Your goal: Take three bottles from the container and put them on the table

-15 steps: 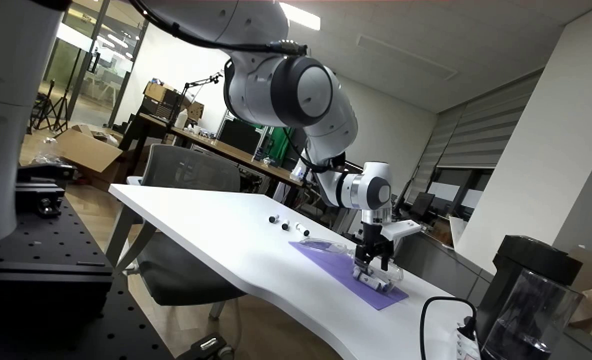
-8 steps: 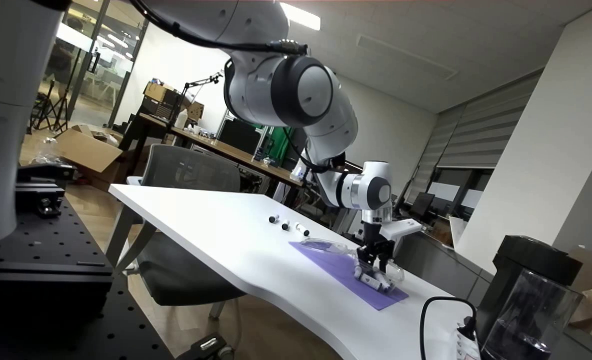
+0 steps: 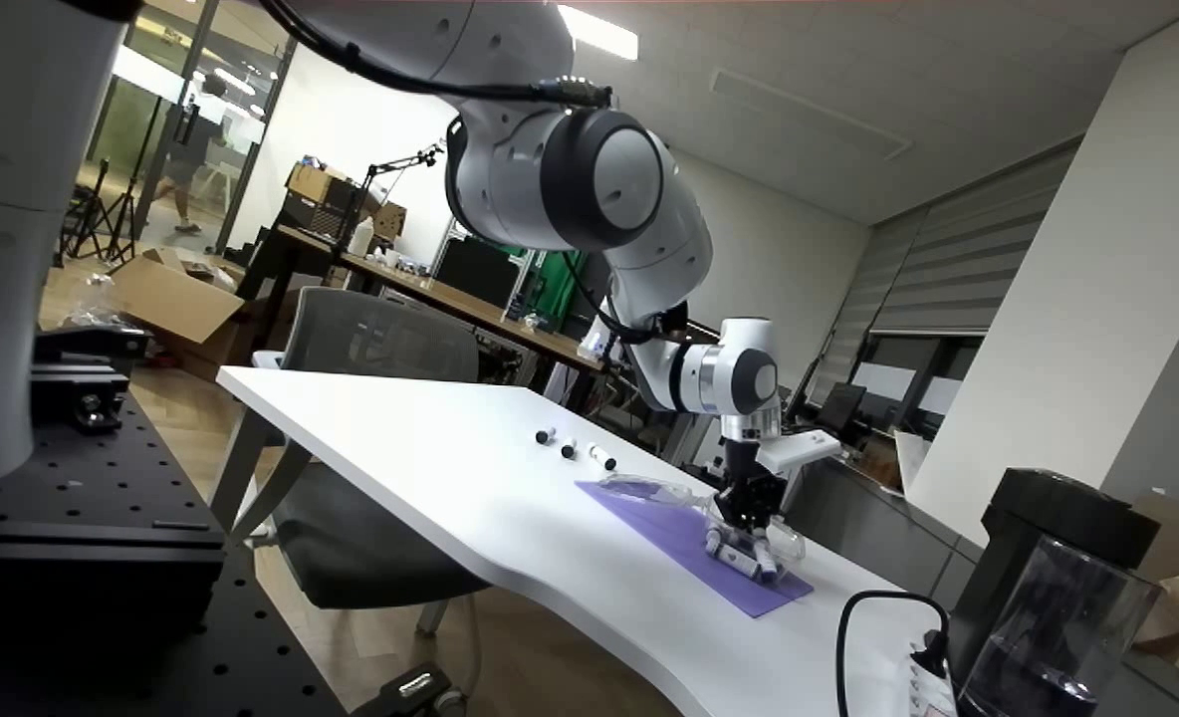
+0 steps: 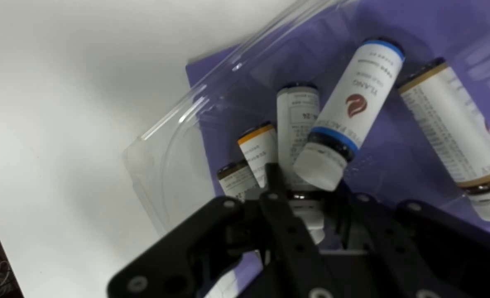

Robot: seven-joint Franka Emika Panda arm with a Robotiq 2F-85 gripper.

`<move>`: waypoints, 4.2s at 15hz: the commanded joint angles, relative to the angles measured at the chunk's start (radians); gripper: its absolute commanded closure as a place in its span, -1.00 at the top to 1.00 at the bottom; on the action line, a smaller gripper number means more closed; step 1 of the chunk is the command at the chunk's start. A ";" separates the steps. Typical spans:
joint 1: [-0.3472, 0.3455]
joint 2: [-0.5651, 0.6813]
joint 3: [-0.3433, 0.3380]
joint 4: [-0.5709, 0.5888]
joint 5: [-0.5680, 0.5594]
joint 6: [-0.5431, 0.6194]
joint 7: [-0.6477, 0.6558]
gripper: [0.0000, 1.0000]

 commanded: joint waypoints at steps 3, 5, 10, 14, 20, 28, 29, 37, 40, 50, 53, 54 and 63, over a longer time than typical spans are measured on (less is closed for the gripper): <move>0.013 0.000 -0.006 0.016 -0.021 -0.014 0.041 -0.86; 0.019 0.000 -0.001 0.033 -0.018 -0.020 0.035 -0.86; 0.040 -0.002 -0.004 0.082 -0.019 -0.029 0.035 -0.86; 0.053 0.009 0.000 0.151 -0.012 -0.087 0.017 -0.86; 0.115 -0.019 -0.006 0.145 -0.013 -0.154 0.003 -0.86; 0.265 0.021 -0.008 0.209 -0.020 -0.358 0.148 -0.86; 0.291 -0.017 -0.019 0.139 -0.015 -0.352 0.170 -0.86; 0.387 -0.029 -0.008 0.172 -0.013 -0.521 0.207 -0.86; 0.393 -0.029 0.003 0.169 0.000 -0.555 0.210 -0.86; 0.368 -0.007 0.059 0.182 0.093 -0.502 0.186 -0.86; 0.356 0.026 0.086 0.224 0.089 -0.465 0.174 -0.86; 0.358 -0.002 0.093 0.169 0.087 -0.420 0.173 -0.86; 0.354 0.003 0.098 0.126 0.102 -0.290 0.166 0.28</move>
